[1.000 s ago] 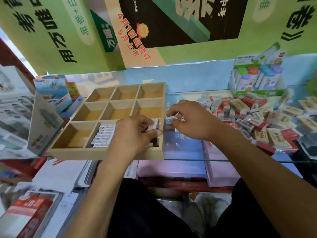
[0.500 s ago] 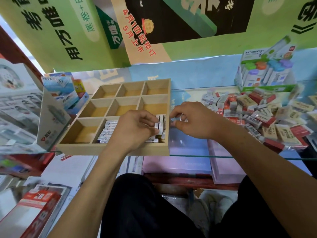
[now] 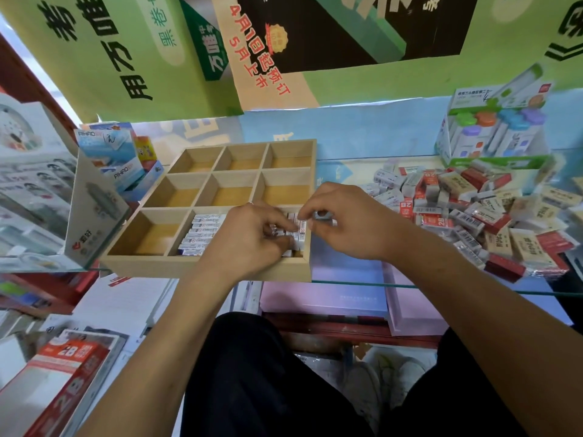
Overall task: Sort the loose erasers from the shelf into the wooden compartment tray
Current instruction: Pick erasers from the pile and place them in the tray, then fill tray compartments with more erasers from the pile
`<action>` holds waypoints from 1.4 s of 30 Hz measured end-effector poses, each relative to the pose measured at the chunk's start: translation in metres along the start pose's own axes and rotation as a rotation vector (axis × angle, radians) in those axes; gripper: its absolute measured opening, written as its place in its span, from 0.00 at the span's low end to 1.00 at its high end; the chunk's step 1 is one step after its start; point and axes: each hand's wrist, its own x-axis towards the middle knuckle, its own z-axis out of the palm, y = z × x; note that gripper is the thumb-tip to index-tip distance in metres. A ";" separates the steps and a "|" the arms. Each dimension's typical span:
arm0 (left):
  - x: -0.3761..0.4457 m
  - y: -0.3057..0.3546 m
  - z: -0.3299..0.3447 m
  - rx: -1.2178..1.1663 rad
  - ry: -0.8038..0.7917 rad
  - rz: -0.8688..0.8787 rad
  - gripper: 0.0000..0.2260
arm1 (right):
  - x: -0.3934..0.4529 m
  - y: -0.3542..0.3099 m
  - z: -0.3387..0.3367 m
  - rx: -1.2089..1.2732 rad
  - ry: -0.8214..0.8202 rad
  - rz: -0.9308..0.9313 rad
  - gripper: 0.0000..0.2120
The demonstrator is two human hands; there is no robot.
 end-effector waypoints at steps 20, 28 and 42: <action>-0.043 -0.014 0.019 -0.099 0.486 0.054 0.08 | -0.024 -0.002 -0.009 0.099 0.008 0.102 0.09; -0.060 -0.038 0.010 -0.066 0.505 0.025 0.07 | -0.029 -0.021 0.013 0.091 0.098 -0.009 0.11; -0.081 -0.064 -0.010 -0.031 0.502 -0.102 0.08 | -0.033 -0.037 0.032 -0.138 0.008 -0.063 0.04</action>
